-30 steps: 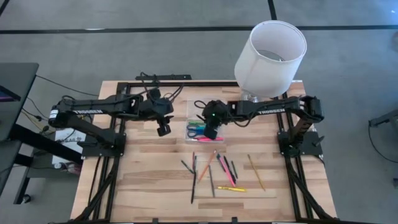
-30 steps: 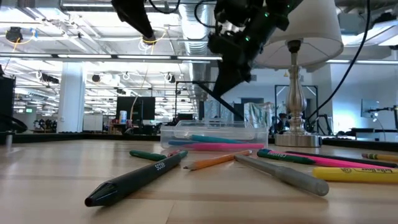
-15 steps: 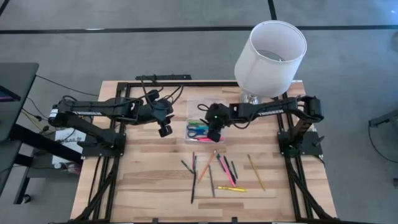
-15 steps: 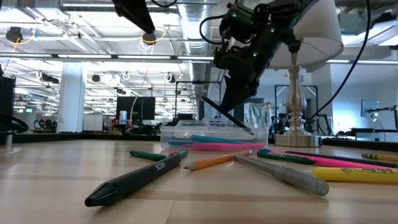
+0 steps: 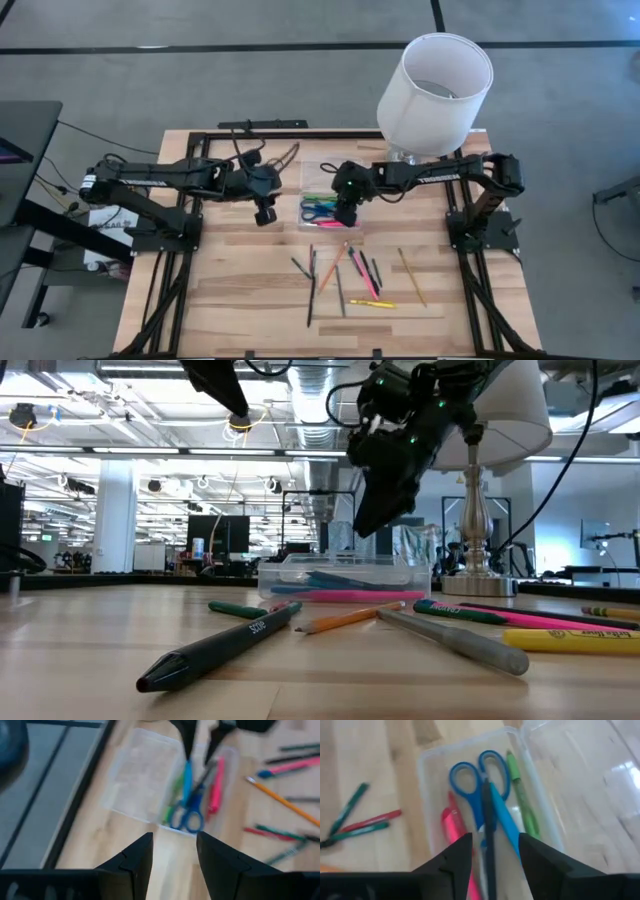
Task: Pick & place school supplies into a supply box
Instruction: Put the green crayon into the transparent supply box
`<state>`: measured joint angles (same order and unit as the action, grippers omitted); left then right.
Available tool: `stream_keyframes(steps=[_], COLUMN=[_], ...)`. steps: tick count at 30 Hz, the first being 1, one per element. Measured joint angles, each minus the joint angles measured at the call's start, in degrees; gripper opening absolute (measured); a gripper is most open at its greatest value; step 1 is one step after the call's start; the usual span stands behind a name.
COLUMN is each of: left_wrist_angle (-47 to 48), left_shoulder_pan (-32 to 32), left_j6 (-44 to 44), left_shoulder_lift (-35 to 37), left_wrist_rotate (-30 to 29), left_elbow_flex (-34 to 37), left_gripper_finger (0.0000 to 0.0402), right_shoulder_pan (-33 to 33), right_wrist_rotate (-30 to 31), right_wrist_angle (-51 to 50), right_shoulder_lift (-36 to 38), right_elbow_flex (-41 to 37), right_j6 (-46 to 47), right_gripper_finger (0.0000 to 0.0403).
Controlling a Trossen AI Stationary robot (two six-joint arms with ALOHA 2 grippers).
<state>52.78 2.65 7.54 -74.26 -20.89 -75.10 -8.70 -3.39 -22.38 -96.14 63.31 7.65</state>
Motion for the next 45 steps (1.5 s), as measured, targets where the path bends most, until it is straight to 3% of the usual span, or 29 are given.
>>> stream_keyframes(steps=[5,11,16,26,33,45], left_wrist_angle=[-7.33,-22.61,-25.72,-37.8,-46.69,-54.28], left_shoulder_pan=[1.4,2.57,2.49,2.54,2.54,2.54], left_j6=[-1.43,-3.37,-3.76,-3.55,-6.49,-8.27], left_shoulder_lift=[0.03,0.09,0.09,0.11,-0.1,-15.99], left_wrist_rotate=[6.02,15.88,16.63,27.49,28.1,37.7], left_elbow_flex=[5.22,12.75,17.95,28.58,33.29,33.06], left_gripper_finger=[0.0148,0.0146,0.014,0.0139,0.0139,0.0139], right_shoulder_pan=[1.99,3.11,3.09,7.19,13.53,26.0], right_wrist_rotate=[-0.04,0.3,0.3,0.61,6.48,15.58], right_wrist_angle=[-5.63,-9.7,-9.22,-7.36,-7.2,-7.18], right_shoulder_lift=[5.14,12.21,19.62,33.3,38.62,39.95], right_elbow_flex=[0.0,-0.6,-5.2,-15.25,-21.66,-24.76], right_j6=[-2.68,-3.71,-1.94,6.71,16.74,31.01], right_gripper_finger=[0.0159,0.0148,0.0141,0.0137,0.0132,0.0128])
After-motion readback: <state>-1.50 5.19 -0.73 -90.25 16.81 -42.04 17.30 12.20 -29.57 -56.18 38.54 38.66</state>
